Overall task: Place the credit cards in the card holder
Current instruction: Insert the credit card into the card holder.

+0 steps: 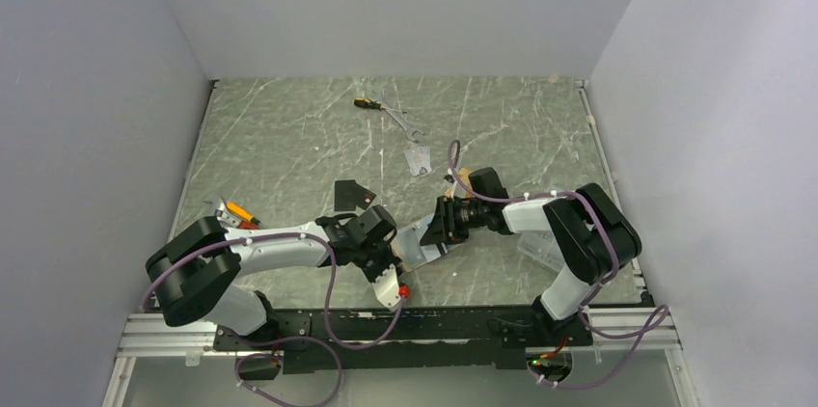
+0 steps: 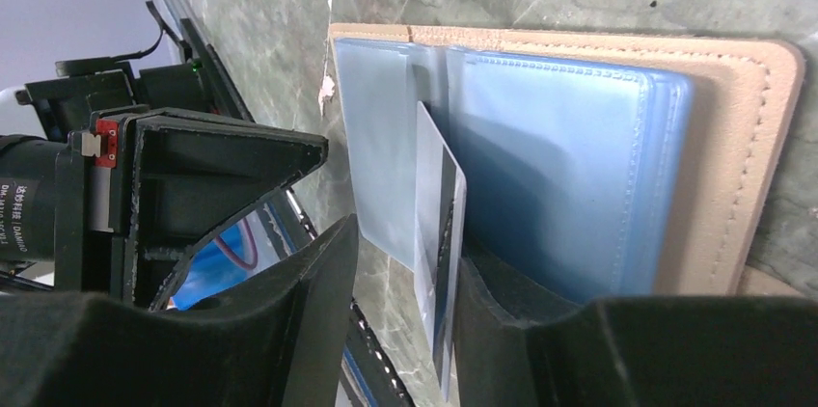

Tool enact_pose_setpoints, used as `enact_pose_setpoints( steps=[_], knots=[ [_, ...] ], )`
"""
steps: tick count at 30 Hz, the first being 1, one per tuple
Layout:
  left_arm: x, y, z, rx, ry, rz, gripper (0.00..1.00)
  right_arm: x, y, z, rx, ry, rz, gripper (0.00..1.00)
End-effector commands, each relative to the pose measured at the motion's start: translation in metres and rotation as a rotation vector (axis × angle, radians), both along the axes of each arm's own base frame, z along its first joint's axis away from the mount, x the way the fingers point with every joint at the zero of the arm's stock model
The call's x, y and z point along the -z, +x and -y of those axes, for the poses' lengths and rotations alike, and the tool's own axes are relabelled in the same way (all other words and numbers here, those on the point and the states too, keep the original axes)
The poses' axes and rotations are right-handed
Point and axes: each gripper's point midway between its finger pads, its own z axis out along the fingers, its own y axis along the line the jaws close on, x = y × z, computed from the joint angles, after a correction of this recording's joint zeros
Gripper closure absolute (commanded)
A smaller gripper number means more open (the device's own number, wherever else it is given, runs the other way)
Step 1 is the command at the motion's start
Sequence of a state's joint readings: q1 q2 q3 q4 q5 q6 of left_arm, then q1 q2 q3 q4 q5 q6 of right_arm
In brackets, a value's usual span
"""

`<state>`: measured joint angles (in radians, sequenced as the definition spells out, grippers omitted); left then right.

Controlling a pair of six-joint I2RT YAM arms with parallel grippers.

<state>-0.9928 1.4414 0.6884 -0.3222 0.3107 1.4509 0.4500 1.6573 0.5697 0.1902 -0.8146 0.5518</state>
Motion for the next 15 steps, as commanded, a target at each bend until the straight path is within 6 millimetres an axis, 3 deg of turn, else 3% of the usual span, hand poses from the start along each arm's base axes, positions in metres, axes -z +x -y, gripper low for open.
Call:
enact_pose_setpoints(
  steps=[1, 4, 7, 15],
  knots=[
    [-0.007, 0.001, 0.006, 0.004, -0.038, 0.024, 0.87, 0.002, 0.006, 0.007, 0.007, -0.050, 0.031, 0.57],
    [-0.022, 0.019, 0.020, -0.065, -0.117, 0.081, 0.94, 0.000, 0.006, 0.007, 0.016, -0.043, 0.036, 0.61],
    [-0.044, 0.036, 0.036, -0.125, -0.213, 0.124, 0.94, 0.004, 0.004, 0.006, 0.024, -0.043, 0.020, 0.68],
    [-0.048, 0.046, 0.056, -0.152, -0.228, 0.082, 0.93, 0.005, 0.002, 0.003, 0.033, -0.030, 0.008, 0.69]
  ],
)
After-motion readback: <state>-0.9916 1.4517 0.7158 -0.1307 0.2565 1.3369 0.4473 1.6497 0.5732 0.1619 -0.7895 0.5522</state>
